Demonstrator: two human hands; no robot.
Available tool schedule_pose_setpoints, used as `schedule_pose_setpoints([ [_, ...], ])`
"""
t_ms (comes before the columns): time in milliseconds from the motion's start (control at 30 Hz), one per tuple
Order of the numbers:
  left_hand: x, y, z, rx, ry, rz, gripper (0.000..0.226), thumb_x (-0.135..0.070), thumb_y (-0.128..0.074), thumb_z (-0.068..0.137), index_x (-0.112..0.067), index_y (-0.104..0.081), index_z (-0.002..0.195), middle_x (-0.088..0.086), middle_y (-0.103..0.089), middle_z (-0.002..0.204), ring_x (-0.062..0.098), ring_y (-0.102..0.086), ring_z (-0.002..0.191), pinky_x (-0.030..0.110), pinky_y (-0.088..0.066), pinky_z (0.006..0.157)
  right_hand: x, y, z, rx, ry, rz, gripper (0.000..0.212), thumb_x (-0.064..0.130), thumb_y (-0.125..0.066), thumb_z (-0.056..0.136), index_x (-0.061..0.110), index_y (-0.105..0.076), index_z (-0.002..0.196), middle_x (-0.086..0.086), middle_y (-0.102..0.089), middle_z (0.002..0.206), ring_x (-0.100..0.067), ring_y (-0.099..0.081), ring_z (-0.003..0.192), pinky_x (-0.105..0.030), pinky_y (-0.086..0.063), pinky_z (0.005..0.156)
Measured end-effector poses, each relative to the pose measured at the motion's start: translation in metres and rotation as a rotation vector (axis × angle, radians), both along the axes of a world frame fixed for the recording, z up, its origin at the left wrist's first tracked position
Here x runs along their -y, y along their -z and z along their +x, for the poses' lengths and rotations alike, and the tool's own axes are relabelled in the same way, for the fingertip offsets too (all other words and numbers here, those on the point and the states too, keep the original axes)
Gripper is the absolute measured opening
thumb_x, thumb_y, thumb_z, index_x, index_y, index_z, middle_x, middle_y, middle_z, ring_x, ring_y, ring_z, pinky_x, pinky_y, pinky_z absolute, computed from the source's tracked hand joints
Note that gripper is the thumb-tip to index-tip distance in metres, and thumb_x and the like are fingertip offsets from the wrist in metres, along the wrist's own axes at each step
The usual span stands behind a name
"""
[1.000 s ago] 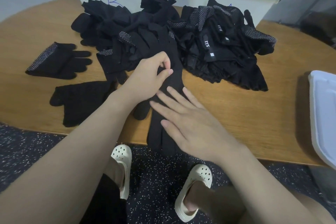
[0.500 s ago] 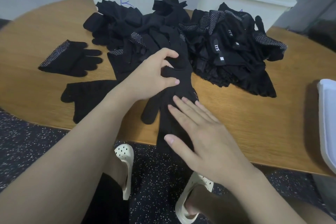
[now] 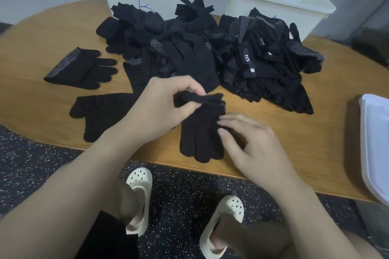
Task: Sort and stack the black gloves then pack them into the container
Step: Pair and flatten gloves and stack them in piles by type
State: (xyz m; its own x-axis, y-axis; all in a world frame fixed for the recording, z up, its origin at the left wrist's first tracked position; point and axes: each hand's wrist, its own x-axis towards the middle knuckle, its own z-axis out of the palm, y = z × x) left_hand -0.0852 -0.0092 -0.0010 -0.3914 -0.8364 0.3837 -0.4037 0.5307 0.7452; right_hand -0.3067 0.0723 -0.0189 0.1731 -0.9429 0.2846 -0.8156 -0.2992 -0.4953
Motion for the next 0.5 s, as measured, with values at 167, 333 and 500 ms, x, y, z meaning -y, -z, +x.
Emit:
schedule_pose_setpoints([
  [167, -0.029, 0.016, 0.001, -0.035, -0.022, -0.02, 0.022, -0.02, -0.081, 0.088, -0.022, -0.08, 0.11, -0.012, -0.078, 0.105, 0.004, -0.072, 0.099, 0.041, -0.059, 0.089, 0.004, -0.003, -0.014, -0.036, 0.04, -0.012, 0.036, 0.035, -0.047, 0.102, 0.016, -0.075, 0.114, 0.011, -0.072, 0.119, -0.011, -0.067, 0.11, -0.045, -0.054, 0.098],
  [333, -0.044, 0.025, -0.008, 0.121, 0.014, -0.155, 0.024, -0.016, -0.077, 0.091, -0.019, -0.079, 0.115, -0.008, -0.076, 0.114, 0.004, -0.069, 0.11, 0.036, -0.057, 0.096, 0.004, -0.003, -0.01, -0.112, 0.044, 0.043, 0.036, 0.035, -0.05, 0.098, 0.018, -0.074, 0.118, 0.011, -0.071, 0.121, -0.017, -0.067, 0.111, -0.046, -0.054, 0.098],
  [500, -0.048, 0.025, -0.014, 0.22, 0.001, -0.262, 0.023, -0.021, -0.075, 0.091, -0.018, -0.079, 0.114, -0.007, -0.076, 0.11, 0.008, -0.068, 0.106, 0.036, -0.053, 0.092, 0.005, 0.003, -0.01, -0.145, 0.041, 0.076, 0.031, 0.029, -0.064, 0.094, 0.015, -0.073, 0.121, 0.007, -0.067, 0.126, -0.018, -0.064, 0.116, -0.047, -0.053, 0.1],
])
